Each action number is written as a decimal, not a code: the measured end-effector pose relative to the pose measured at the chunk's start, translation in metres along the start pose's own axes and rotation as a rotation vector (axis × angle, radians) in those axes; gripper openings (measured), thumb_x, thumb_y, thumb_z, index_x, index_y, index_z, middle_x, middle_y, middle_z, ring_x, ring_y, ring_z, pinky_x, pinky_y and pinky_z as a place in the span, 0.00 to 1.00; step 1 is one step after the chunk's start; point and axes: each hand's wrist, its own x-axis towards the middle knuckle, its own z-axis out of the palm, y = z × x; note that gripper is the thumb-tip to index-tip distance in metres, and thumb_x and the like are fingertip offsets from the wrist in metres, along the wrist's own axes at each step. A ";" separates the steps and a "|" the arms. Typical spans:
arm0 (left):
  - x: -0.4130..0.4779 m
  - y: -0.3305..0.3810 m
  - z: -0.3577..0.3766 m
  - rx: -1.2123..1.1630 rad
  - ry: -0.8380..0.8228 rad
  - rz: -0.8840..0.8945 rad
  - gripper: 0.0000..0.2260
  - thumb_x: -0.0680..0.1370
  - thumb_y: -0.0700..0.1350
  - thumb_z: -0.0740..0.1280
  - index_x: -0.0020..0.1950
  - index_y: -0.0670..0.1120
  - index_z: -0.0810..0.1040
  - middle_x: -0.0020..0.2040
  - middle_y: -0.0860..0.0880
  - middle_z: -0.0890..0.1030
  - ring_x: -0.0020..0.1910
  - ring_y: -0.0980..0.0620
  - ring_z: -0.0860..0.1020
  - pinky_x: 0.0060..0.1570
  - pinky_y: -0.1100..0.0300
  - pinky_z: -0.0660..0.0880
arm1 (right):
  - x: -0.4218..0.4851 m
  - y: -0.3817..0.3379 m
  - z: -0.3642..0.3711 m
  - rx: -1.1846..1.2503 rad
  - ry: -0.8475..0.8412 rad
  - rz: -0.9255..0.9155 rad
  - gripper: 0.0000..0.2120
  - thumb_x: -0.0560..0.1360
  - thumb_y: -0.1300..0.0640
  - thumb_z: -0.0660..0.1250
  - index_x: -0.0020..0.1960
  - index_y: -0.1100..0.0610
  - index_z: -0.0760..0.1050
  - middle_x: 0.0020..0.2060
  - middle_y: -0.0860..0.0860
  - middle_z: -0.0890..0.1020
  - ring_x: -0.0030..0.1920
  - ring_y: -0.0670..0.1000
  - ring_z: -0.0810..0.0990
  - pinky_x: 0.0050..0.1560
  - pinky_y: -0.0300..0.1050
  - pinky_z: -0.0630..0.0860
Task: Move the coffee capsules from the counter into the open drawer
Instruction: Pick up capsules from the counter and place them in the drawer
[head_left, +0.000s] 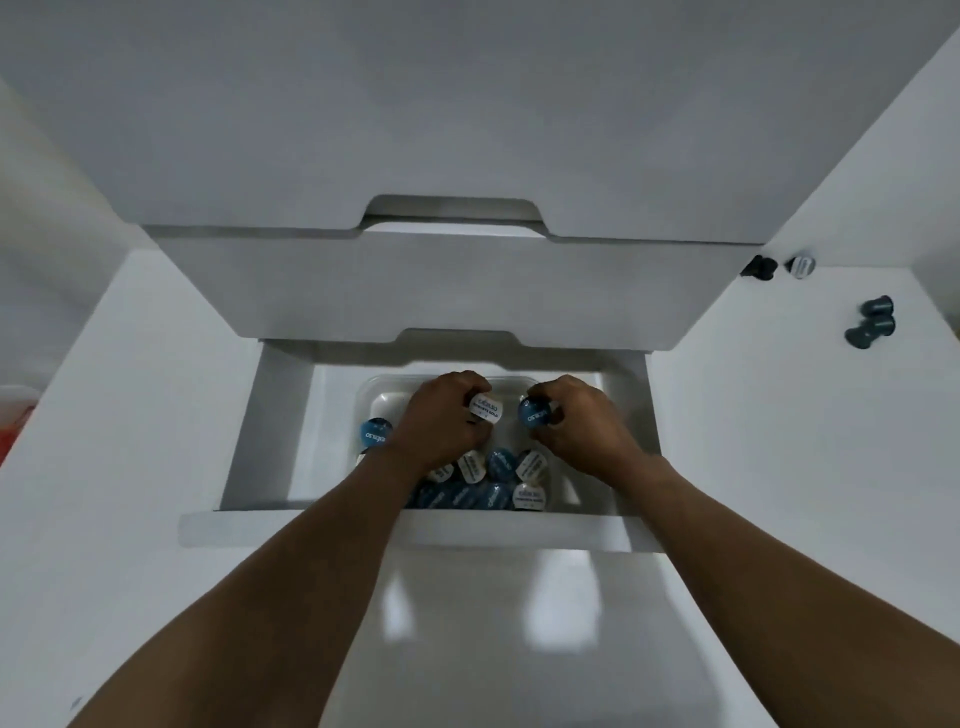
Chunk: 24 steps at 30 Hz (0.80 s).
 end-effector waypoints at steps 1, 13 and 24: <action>0.002 -0.001 0.001 0.003 -0.021 -0.012 0.20 0.69 0.43 0.73 0.60 0.48 0.77 0.55 0.49 0.81 0.52 0.52 0.79 0.52 0.64 0.72 | 0.001 0.001 0.001 -0.001 -0.012 0.006 0.21 0.70 0.53 0.72 0.62 0.53 0.75 0.54 0.50 0.79 0.50 0.50 0.78 0.47 0.39 0.69; 0.017 -0.008 0.019 0.040 -0.088 0.050 0.20 0.69 0.43 0.74 0.60 0.45 0.77 0.56 0.45 0.81 0.53 0.48 0.79 0.54 0.54 0.77 | 0.014 0.009 0.006 -0.023 -0.118 -0.032 0.15 0.71 0.55 0.70 0.57 0.54 0.77 0.55 0.51 0.79 0.54 0.54 0.77 0.52 0.46 0.74; 0.026 -0.016 0.019 0.077 -0.146 0.014 0.19 0.71 0.44 0.72 0.61 0.47 0.77 0.57 0.48 0.80 0.55 0.50 0.78 0.53 0.60 0.75 | 0.022 0.012 0.017 -0.094 -0.204 -0.076 0.13 0.74 0.53 0.65 0.57 0.53 0.76 0.55 0.52 0.76 0.53 0.56 0.78 0.53 0.49 0.75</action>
